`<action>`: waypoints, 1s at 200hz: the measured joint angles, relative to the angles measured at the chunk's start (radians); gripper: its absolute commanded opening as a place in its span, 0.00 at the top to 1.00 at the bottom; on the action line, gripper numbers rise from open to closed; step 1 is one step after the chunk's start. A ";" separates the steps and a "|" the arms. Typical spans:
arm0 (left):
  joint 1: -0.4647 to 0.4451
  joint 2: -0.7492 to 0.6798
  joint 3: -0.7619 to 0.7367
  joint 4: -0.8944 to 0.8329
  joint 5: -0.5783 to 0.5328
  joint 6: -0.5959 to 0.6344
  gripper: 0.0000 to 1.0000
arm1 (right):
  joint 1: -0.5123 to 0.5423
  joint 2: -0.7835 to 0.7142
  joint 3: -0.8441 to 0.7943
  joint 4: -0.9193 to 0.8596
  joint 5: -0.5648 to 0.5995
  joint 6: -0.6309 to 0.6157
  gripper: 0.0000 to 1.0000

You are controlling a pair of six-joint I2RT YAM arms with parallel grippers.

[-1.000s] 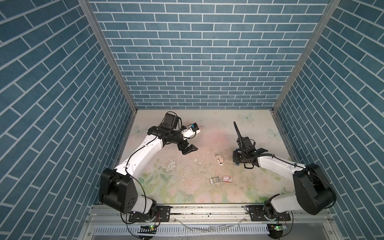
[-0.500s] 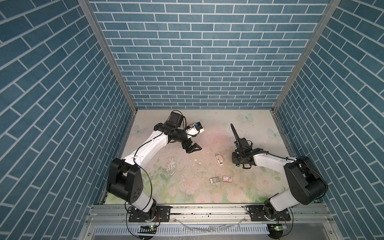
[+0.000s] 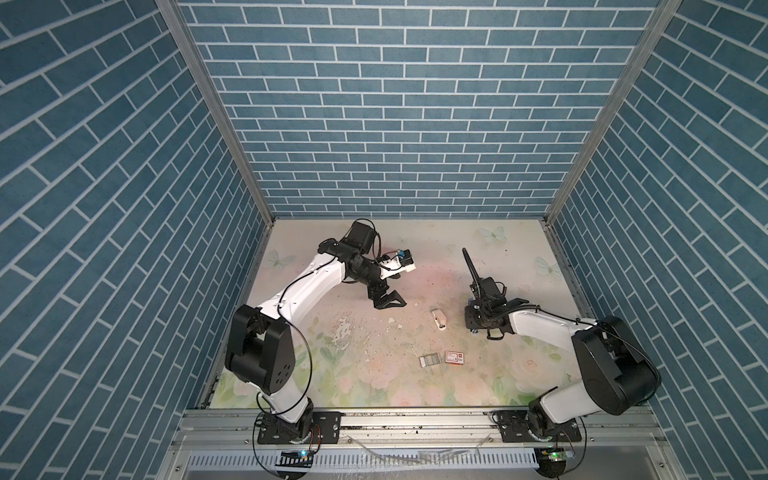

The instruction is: Load the staples into the stapler

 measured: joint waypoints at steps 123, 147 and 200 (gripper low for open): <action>-0.233 0.457 0.509 -0.312 -0.219 0.449 0.05 | 0.000 -0.716 -0.033 -0.306 0.063 0.221 0.62; -0.289 0.540 0.574 -0.335 -0.257 0.523 0.06 | 0.000 -0.839 -0.072 -0.362 0.063 0.273 0.62; -0.360 0.620 0.594 -0.324 -0.294 0.591 0.15 | 0.000 -0.983 -0.142 -0.436 0.062 0.343 0.62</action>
